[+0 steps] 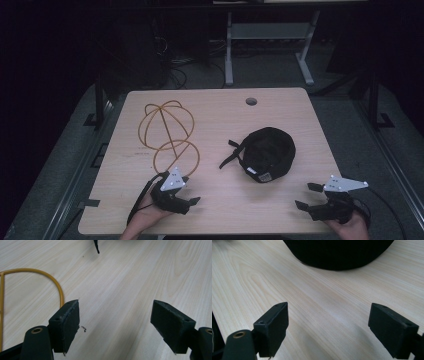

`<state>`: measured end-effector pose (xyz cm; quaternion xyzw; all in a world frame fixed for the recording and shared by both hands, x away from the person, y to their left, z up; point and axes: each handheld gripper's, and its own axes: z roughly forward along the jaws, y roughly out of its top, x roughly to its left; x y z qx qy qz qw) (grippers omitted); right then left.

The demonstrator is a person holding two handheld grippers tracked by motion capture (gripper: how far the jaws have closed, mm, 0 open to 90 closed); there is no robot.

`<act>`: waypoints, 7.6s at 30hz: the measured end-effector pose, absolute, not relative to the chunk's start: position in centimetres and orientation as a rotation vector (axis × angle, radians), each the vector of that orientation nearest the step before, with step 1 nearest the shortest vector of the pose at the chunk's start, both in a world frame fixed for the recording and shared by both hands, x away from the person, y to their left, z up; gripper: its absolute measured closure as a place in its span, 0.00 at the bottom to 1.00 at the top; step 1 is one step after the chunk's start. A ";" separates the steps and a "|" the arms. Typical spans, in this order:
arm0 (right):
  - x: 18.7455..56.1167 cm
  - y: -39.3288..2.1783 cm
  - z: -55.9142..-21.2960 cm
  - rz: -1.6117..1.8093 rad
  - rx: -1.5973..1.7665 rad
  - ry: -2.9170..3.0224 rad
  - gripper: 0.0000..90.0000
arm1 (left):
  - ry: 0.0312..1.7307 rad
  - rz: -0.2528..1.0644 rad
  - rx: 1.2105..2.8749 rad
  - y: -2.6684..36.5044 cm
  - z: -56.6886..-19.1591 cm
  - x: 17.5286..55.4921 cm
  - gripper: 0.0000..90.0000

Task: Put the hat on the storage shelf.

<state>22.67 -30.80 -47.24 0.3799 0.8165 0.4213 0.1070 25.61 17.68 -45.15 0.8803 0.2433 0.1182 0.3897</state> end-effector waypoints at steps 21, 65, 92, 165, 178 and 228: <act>22.5 -30.9 -46.5 1.304 1.113 2.370 0.18 | 0.537 0.291 2.240 15.1 -43.4 25.5 0.24; 22.7 -30.8 -46.5 1.341 1.089 2.381 0.18 | 0.238 0.239 2.355 1.9 -38.3 29.0 0.27; 22.8 -31.1 -46.7 1.346 1.096 2.385 0.18 | 0.118 0.152 2.512 -3.3 -40.0 30.9 0.44; 23.7 -28.7 -41.7 1.710 0.884 2.107 0.37 | -0.147 -0.162 2.207 -2.9 -29.2 29.1 0.90; 23.3 -29.1 -41.7 1.841 0.756 2.103 0.97 | -0.221 -0.161 2.211 -3.4 -28.5 28.4 0.91; 25.5 -32.2 -34.5 1.622 0.903 2.139 0.98 | 0.124 0.118 2.277 6.7 -32.4 28.5 0.54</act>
